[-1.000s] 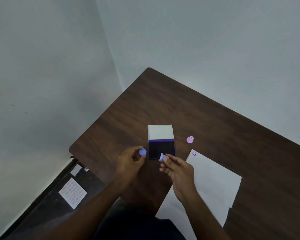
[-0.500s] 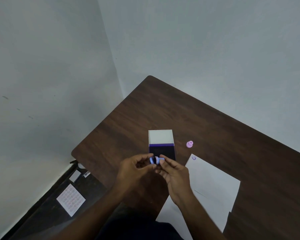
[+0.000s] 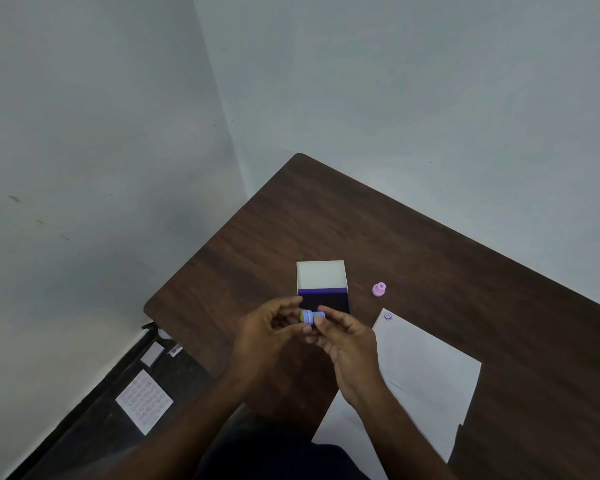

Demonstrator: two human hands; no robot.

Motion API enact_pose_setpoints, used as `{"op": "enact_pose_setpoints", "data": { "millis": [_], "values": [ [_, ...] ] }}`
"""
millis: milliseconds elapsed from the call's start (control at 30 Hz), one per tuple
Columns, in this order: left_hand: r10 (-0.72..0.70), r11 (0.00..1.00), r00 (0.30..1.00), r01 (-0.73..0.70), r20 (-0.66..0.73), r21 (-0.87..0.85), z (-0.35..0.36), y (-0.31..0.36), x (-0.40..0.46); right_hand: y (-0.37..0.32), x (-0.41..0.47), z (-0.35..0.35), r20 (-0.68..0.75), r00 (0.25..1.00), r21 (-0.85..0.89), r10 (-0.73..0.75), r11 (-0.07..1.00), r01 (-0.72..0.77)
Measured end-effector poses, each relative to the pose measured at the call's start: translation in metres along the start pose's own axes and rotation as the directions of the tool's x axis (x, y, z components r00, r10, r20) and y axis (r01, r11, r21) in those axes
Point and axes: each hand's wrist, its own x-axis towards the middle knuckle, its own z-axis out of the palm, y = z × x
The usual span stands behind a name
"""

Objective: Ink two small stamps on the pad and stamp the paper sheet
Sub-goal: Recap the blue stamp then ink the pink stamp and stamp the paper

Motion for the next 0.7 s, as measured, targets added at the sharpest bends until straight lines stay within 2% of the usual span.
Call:
{"op": "enact_pose_setpoints", "data": {
  "millis": [233,333,467,700],
  "values": [
    [-0.023,0.995,0.999,0.019,-0.038,-0.096,0.004,0.009,-0.002,0.002,0.001,0.000,0.024,0.999,0.049,0.032,0.998,-0.033],
    [0.045,0.998,0.998,-0.047,-0.039,-0.047,0.005,0.011,-0.002,0.003,0.000,-0.002,0.044,0.997,0.118,0.060,0.991,-0.065],
    [0.088,0.996,0.996,-0.087,-0.011,0.016,0.007,0.010,0.000,0.002,0.002,-0.007,0.048,0.995,0.101,0.084,0.991,-0.088],
    [0.163,0.985,0.981,-0.169,0.103,0.046,0.016,0.009,0.010,-0.005,0.004,-0.021,0.059,0.990,0.165,0.129,0.977,-0.137]
  ]
}}
